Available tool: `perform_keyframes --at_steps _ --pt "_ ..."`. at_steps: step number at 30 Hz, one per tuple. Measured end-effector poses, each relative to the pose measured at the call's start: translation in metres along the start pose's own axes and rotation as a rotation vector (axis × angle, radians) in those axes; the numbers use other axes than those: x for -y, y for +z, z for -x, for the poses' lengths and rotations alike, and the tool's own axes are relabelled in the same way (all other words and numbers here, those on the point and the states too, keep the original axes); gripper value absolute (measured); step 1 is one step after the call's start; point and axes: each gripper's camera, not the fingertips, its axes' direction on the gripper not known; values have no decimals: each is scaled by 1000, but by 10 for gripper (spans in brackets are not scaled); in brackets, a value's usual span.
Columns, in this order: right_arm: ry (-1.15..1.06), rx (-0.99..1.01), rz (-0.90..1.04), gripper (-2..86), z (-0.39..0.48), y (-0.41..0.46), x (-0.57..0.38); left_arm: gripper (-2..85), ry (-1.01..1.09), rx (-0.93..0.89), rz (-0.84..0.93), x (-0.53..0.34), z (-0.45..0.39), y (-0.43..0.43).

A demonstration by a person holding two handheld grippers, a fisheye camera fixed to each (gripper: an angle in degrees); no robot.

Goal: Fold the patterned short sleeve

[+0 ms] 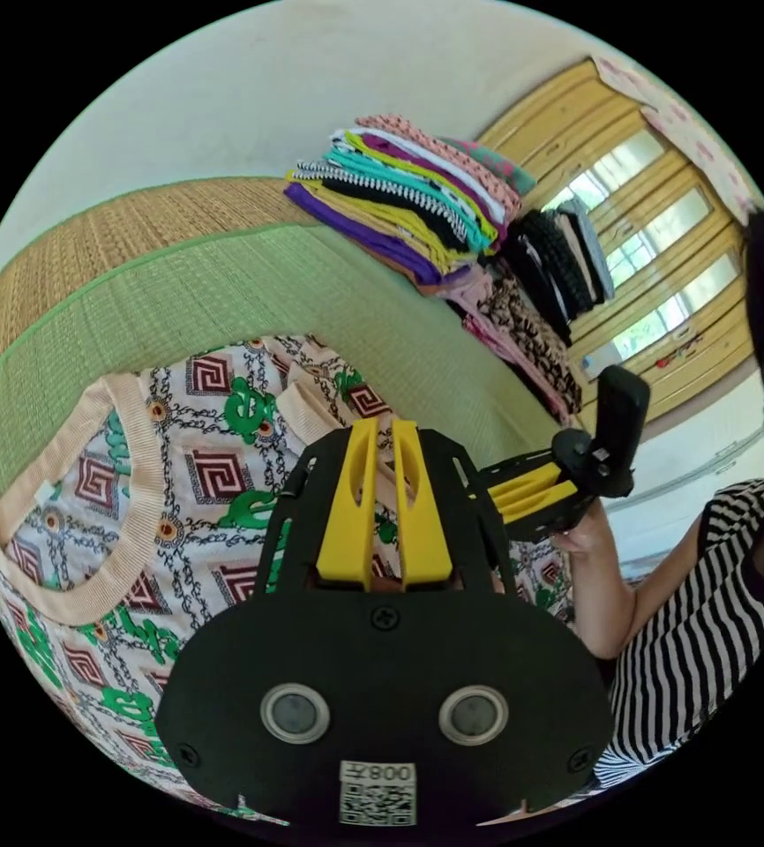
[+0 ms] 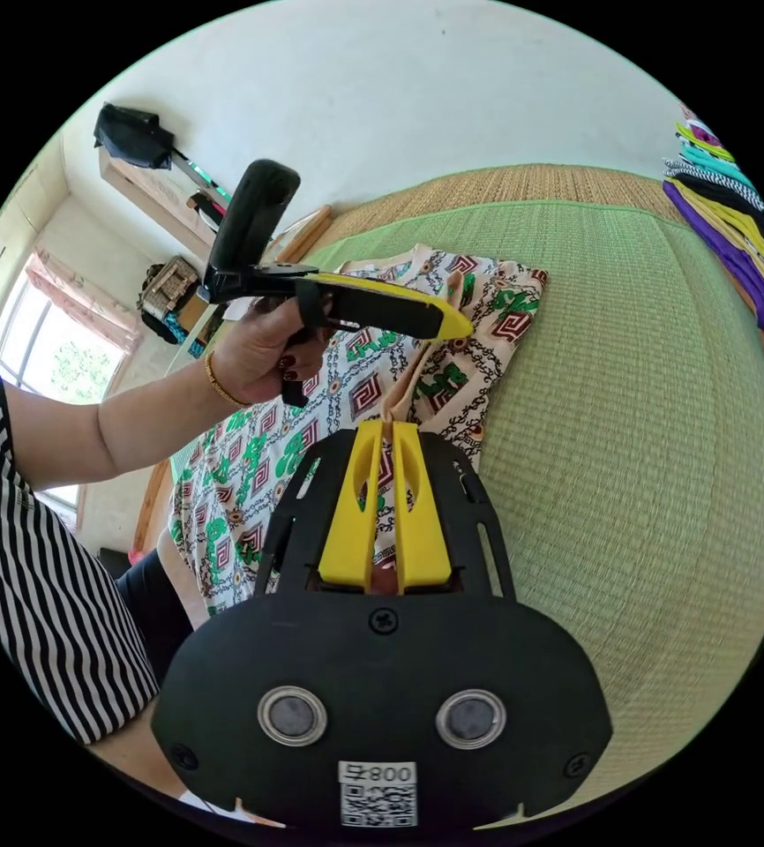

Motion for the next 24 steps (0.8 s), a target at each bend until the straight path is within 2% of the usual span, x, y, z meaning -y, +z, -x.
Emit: perform_keyframes --at_steps 4,7,11,17,22,24 --pt "-4 -16 8 20 0 -2 7 5 -1 174 64 -1 -8 4" --pt "1 2 -4 20 -3 -6 9 4 -46 233 77 -12 -4 -5" --pt "-29 47 -9 20 -1 -9 14 3 -98 221 59 -21 1 -13" --pt "-53 20 38 21 6 -2 24 3 -37 151 -96 -9 -21 -25" --pt "-75 9 60 21 12 0 29 2 -13 161 72 -1 -29 10" --pt "-76 10 62 20 12 -1 29 2 -23 173 80 -7 -28 11"
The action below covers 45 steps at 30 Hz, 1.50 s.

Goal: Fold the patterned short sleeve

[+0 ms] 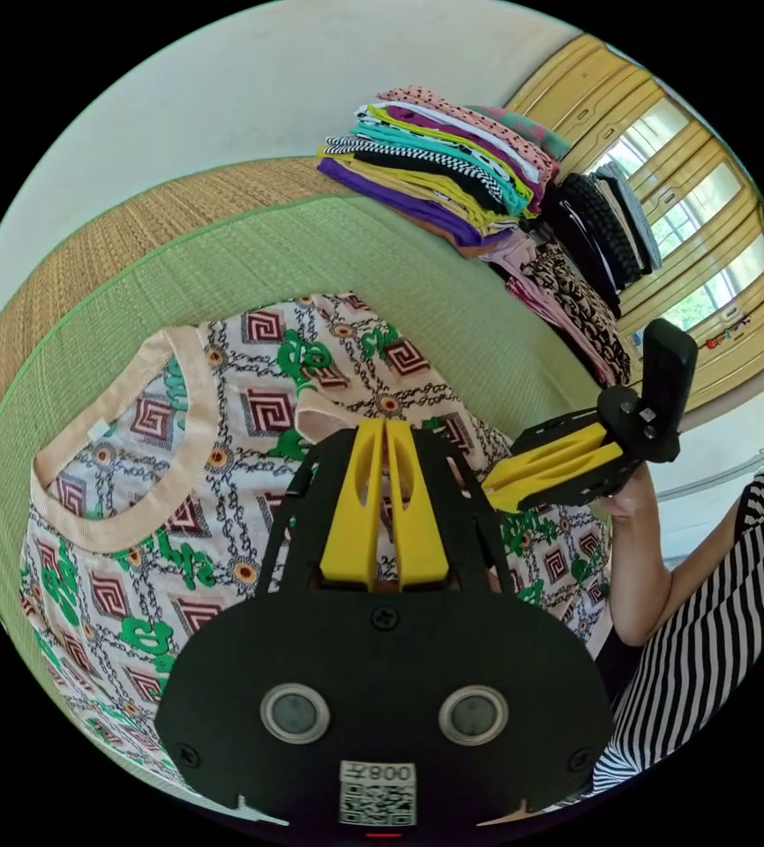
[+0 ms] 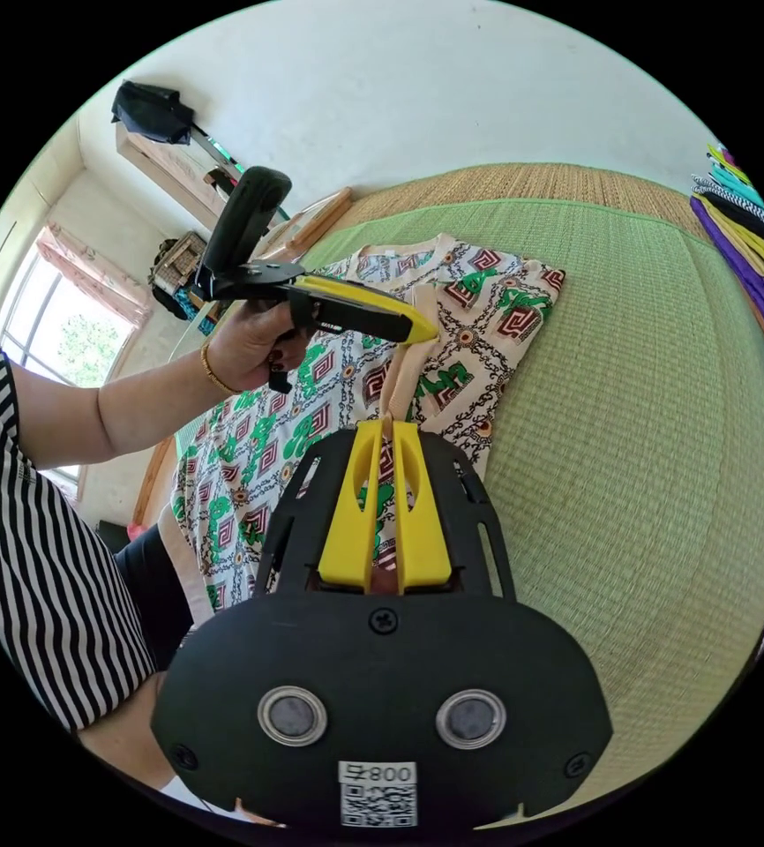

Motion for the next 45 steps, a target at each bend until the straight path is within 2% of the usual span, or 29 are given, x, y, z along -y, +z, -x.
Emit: perform_keyframes --at_steps 8,10,14,20,27,32,34,39,42,45 --pt "-27 98 -75 10 3 -19 -5 2 -64 24 11 -18 5 -4" --pt "-15 104 -93 7 3 -21 -6 2 -62 0 -33 -20 1 -9" --pt "86 -27 -123 2 0 -25 -7 2 -39 -26 -107 -15 -8 -14" --pt "198 -141 -69 1 -3 -13 -5 1 12 -3 -85 22 -19 22" --pt "290 -143 -128 0 -8 -23 -13 1 55 -4 -28 41 -32 54" --pt "299 -153 -127 0 -3 -25 -14 1 67 9 -86 23 -41 47" --pt "305 -137 -132 0 -3 -25 -15 2 59 41 -14 16 -40 59" --pt "304 -122 -178 1 0 -36 -20 1 52 62 -109 -8 -39 47" --pt "314 -96 -160 1 -2 -35 -22 1 45 82 -29 -18 -33 63" --pt "312 -112 -152 1 0 -37 -21 1 19 65 -67 -35 -28 58"
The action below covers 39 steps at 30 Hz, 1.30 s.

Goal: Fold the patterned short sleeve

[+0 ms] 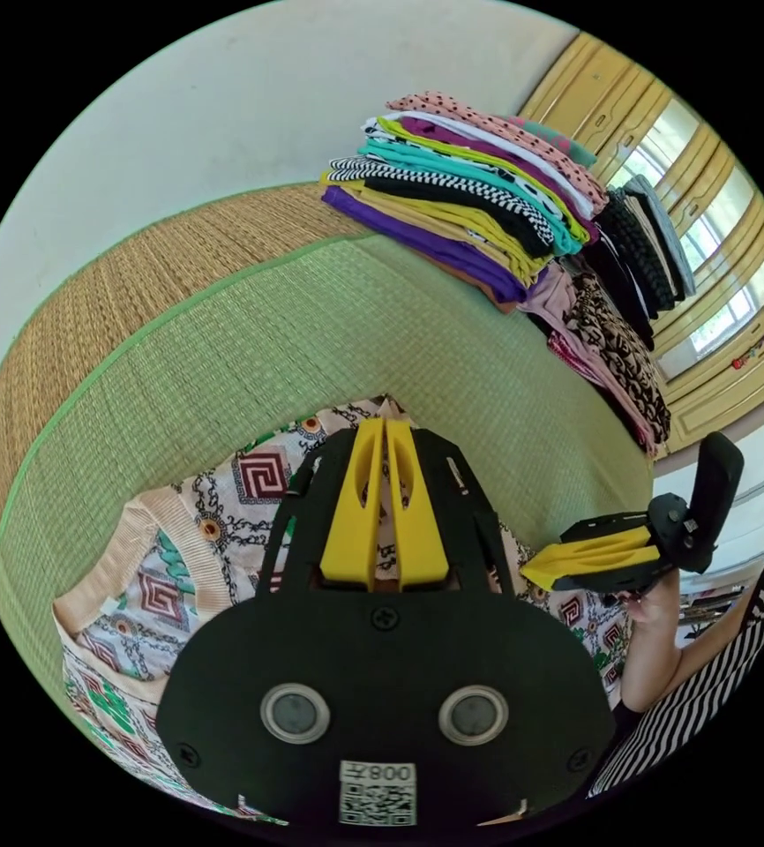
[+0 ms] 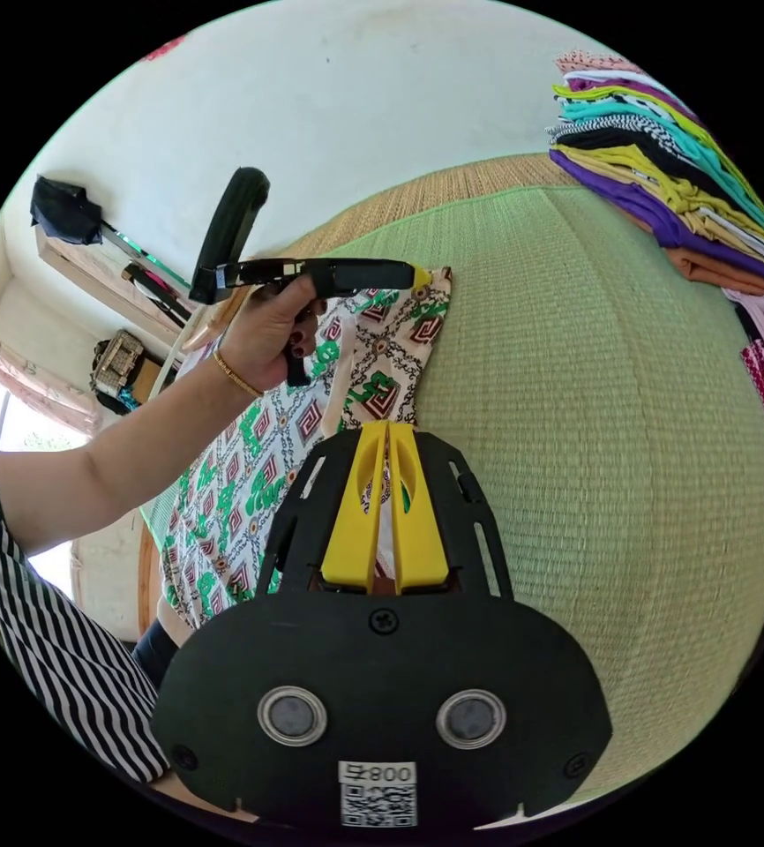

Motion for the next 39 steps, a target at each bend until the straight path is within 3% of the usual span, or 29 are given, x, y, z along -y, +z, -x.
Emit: perform_keyframes --at_steps 9,12,20,26,30,34,36,39 --pt "54 -14 -45 0 -10 -18 -7 0 19 -126 -71 -112 -10 -26" --pt "95 28 -28 0 -20 -17 -8 1 52 -116 40 -153 -19 -10" --pt "272 124 -161 0 -60 -49 -29 1 -60 -145 -121 -274 3 -50" --pt "385 375 -248 0 -103 -60 -44 7 -342 -136 -179 -443 49 -90" --pt "368 436 -242 0 -104 -67 -42 21 -629 -39 -263 -589 84 -136" --pt "493 520 -371 0 -121 -83 -51 44 -905 -7 -391 -725 108 -167" --pt "547 612 -422 0 -131 -88 -54 51 -991 13 -446 -774 115 -174" --pt "544 593 -399 0 -125 -99 -40 60 -1105 -13 -534 -842 125 -174"
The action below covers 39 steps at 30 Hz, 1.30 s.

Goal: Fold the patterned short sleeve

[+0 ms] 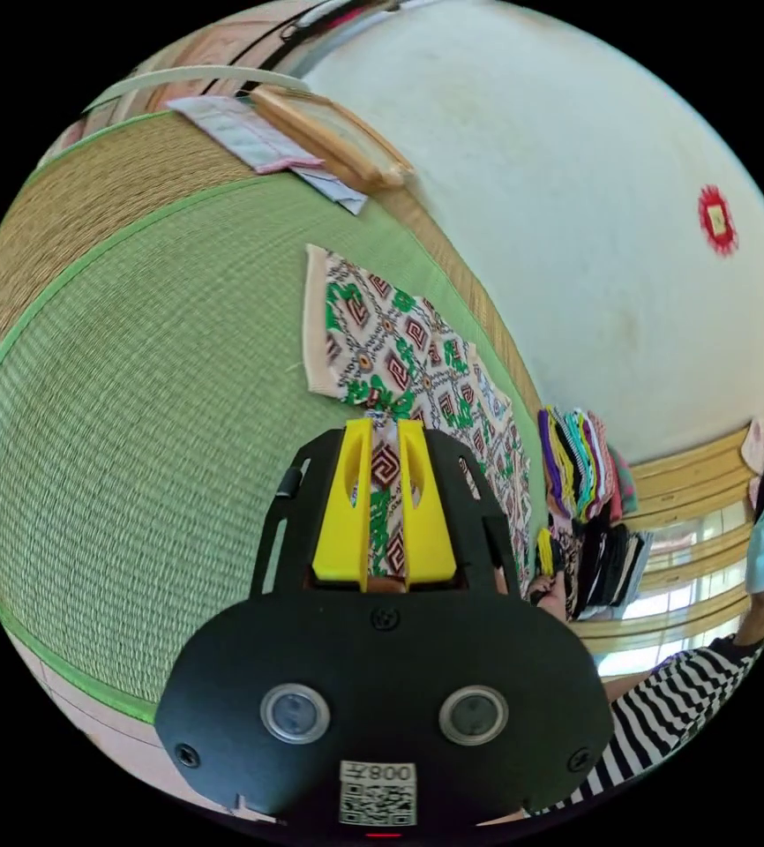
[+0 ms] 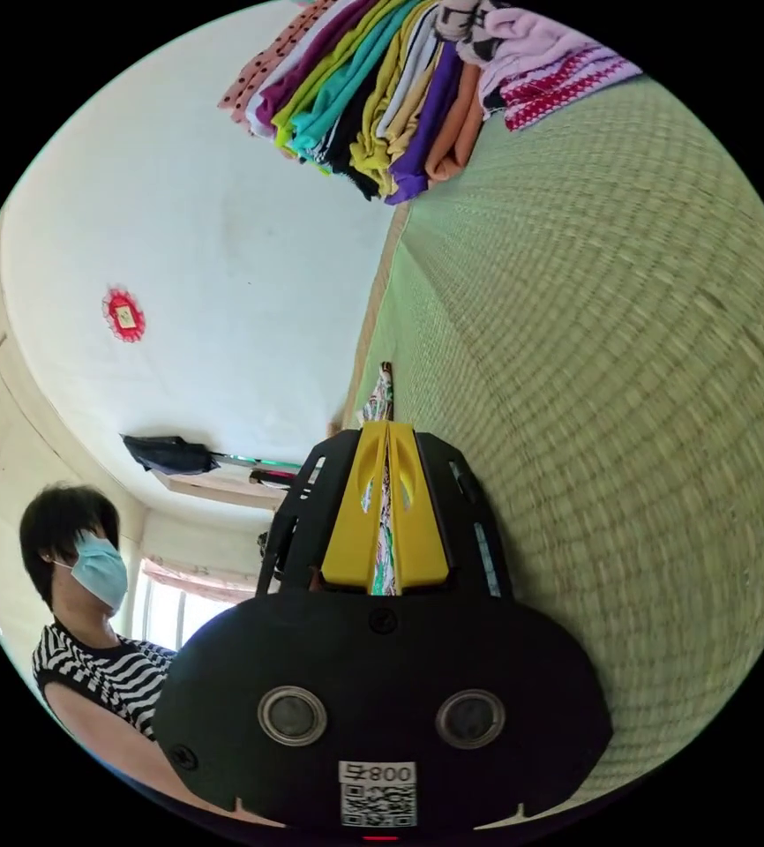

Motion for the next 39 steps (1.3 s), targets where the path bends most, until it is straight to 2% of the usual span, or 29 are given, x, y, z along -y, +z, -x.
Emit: perform_keyframes --at_steps 6,9,14,23,32,39 --pt "-132 -165 139 6 86 56 -6 69 -125 -67 -102 -30 96 -33" --pt "-274 -182 292 18 149 128 -14 64 -144 -128 -114 -40 134 -40" --pt "-586 -226 651 54 271 303 -61 61 -155 -195 -141 -55 179 -48" --pt "-968 -363 970 80 413 551 -179 28 -102 -205 -118 -73 227 -54" --pt "-1147 -559 1084 88 462 668 -266 9 -86 -232 -100 -83 253 -55" --pt "-1263 -673 979 56 488 674 -287 7 -83 -240 -97 -87 256 -53"
